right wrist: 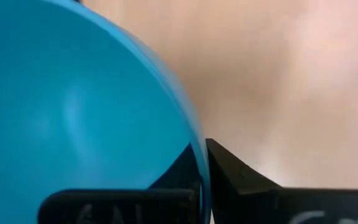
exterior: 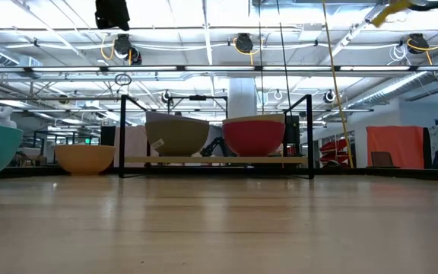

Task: Place and stack bowls onto a shelf
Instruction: Stack the blue bowl on top of the brown bowl on the shelf

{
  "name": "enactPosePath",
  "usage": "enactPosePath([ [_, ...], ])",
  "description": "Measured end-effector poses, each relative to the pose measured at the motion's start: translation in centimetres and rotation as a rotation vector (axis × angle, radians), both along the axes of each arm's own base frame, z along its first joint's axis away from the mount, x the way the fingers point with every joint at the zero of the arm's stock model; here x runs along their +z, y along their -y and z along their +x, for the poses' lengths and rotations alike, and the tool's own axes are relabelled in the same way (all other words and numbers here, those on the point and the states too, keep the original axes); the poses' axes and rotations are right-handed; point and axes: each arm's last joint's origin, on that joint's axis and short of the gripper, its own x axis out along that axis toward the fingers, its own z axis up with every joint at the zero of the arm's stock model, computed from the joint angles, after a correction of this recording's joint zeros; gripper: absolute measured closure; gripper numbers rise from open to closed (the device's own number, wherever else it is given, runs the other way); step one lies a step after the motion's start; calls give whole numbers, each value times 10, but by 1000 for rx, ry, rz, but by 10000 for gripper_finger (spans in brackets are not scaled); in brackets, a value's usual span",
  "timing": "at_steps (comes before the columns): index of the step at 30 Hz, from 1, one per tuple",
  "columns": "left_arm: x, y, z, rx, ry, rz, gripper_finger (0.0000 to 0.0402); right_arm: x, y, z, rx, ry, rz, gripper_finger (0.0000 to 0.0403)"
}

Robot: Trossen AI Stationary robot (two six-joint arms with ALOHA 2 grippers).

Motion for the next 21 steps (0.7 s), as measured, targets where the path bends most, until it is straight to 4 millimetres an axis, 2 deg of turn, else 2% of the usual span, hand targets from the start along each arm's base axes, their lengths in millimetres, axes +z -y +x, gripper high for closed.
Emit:
enactPosePath([
  [4, 0, -2, -1, 80, -32, 59, 289, 20, 26, 4, -100, 34, -69, 402],
  [10, -1, -6, -2, 146, -71, 165, 289, 51, 66, 13, -180, -23, -167, 402],
  [17, -1, -6, -2, 116, -74, 188, 289, 90, 116, 42, -282, 64, -266, 402],
  [21, -1, -6, -2, 118, -73, 188, 289, 111, 153, 56, -393, 145, -380, 402],
])
